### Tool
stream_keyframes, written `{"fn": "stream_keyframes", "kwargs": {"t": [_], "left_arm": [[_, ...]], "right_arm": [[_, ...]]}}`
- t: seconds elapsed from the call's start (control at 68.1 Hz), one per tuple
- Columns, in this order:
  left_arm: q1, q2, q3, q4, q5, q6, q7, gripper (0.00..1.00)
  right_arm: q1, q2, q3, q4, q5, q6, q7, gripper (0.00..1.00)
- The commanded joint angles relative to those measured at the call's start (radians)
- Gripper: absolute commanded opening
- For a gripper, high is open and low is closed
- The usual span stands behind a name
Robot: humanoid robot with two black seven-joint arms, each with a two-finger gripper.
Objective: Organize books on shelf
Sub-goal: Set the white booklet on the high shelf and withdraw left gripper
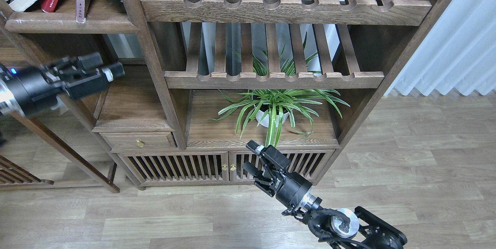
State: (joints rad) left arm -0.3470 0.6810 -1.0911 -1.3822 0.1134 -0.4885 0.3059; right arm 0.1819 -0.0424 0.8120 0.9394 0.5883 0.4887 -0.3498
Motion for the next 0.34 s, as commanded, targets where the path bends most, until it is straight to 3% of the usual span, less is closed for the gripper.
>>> {"fn": "stream_keyframes", "kwargs": {"t": [0.0, 0.323], "left_arm": [[0.091, -0.095, -0.036, 0.011, 0.002, 0.000, 0.001, 0.95], [0.172, -0.308, -0.078, 0.054, 0.008, 0.000, 0.006, 0.96]], "right_arm": [[0.022, 0.001, -0.001, -0.002, -0.001, 0.000, 0.000, 1.00], [0.031, 0.004, -0.001, -0.007, -0.001, 0.000, 0.000, 1.00]]}}
